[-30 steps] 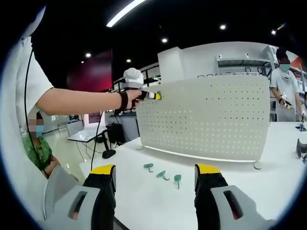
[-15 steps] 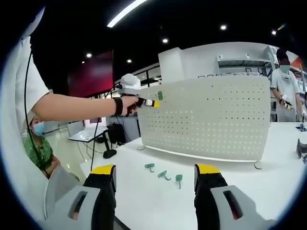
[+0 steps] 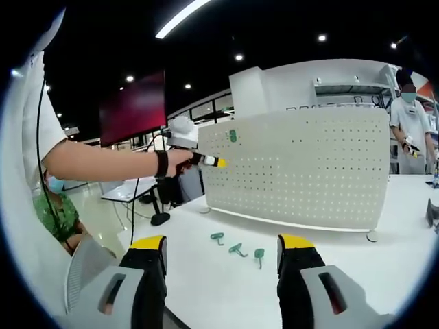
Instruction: Insert the hook assembly into the mounting plate slot until the hook locks in place.
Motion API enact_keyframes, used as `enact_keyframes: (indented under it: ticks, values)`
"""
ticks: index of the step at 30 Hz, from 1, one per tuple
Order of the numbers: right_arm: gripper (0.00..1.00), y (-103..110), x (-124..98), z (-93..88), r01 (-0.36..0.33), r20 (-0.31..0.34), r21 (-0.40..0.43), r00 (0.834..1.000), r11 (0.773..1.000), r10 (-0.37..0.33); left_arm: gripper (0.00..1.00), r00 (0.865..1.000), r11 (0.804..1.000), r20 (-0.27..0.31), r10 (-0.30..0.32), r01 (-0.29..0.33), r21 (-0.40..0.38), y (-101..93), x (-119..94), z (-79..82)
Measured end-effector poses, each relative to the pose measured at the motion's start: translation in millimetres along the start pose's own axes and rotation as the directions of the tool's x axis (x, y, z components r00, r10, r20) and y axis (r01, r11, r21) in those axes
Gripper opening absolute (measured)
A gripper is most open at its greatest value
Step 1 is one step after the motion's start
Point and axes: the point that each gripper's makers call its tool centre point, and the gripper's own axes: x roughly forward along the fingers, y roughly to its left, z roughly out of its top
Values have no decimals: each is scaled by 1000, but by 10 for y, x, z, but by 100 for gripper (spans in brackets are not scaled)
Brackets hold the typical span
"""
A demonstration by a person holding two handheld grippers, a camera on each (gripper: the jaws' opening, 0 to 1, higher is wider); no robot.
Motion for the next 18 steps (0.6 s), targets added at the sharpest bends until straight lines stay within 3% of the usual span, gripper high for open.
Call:
enact_keyframes:
  ticks: [12,18]
  values:
    - [66,22,0,-32,-2,0,11,1000,1000,2,21,992,996,-84,-89,89,-4,-227,-71,-564]
    - [65,10,-15,-75,5,-8,21,1000,1000,-5,21,980,989,-137,-144,149,21,-386,-135,-846]
